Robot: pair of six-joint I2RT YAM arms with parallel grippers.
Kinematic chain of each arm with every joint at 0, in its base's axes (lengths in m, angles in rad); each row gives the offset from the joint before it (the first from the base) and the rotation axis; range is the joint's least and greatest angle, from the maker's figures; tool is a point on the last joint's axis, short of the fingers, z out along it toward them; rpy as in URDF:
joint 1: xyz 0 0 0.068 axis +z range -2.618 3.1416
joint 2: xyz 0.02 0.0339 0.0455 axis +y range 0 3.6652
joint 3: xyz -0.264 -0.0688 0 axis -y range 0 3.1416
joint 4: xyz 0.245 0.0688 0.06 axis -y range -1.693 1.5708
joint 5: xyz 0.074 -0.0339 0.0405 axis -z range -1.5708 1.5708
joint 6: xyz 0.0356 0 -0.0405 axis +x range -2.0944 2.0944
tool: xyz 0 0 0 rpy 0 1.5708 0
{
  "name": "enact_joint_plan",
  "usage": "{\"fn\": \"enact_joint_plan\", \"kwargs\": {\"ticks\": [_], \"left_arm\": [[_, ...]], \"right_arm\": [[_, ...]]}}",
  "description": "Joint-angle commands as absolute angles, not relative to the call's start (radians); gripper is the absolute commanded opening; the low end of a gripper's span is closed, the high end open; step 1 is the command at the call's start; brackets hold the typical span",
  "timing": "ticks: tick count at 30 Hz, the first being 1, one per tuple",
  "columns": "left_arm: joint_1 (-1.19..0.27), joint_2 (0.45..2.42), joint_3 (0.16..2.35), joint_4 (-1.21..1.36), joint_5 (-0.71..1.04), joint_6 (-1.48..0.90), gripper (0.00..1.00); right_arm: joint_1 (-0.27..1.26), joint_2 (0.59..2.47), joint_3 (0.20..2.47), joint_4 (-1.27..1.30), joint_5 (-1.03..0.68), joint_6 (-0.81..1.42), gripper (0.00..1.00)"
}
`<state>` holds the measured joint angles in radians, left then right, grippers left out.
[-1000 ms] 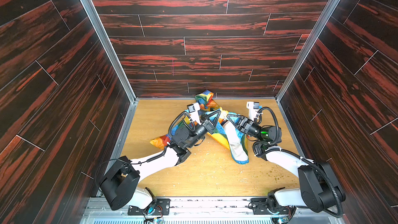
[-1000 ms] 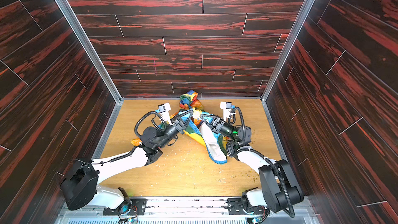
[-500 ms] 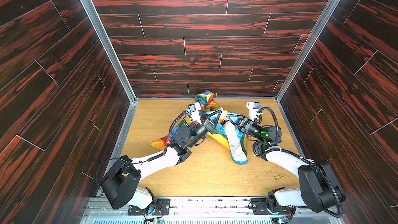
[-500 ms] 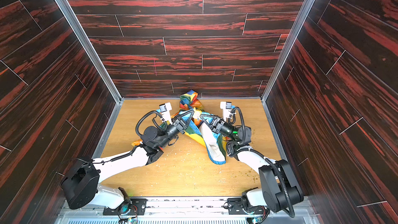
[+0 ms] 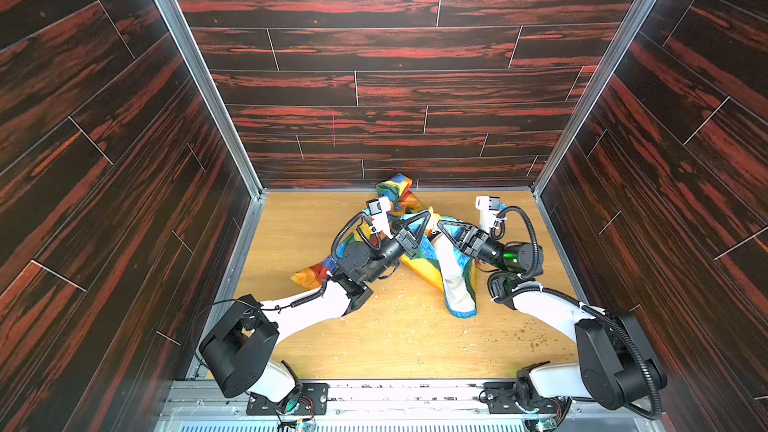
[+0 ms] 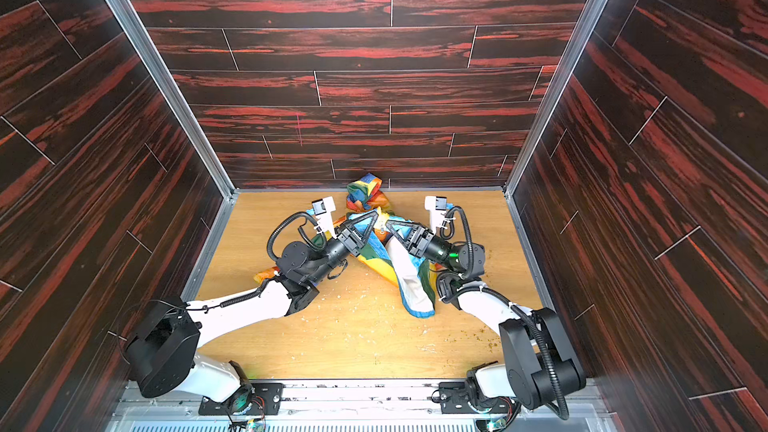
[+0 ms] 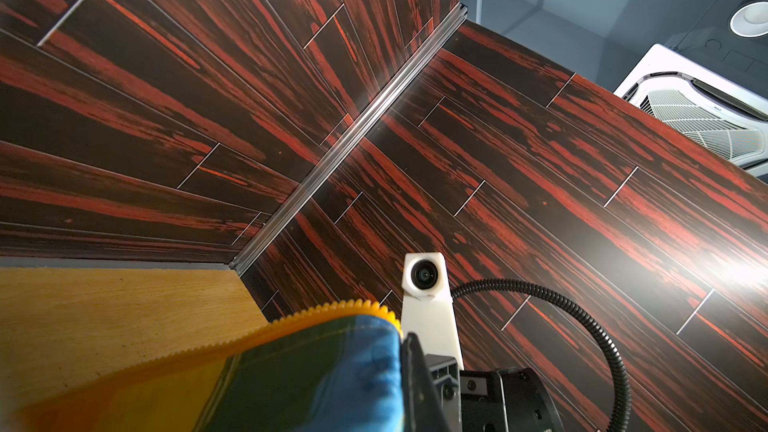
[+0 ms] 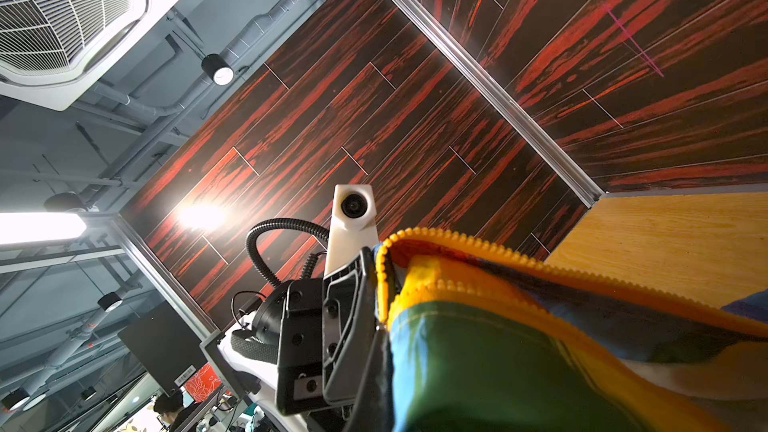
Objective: Zip up the jacket
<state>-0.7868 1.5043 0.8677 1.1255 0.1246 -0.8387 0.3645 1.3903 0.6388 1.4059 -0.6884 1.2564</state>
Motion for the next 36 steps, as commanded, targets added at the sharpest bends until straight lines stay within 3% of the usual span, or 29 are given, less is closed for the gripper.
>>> {"fn": "enact_joint_plan", "kwargs": {"ticks": [1,36], "left_arm": [[-0.792,1.5,0.895,1.184,0.141,-0.846,0.0],[-0.792,1.498,0.856,1.197,0.133,-0.866,0.0]], "right_arm": [[0.372,1.379,0.672,1.458,-0.687,1.253,0.0],[0.373,1.342,0.673,1.439,-0.687,1.246,0.0]]}}
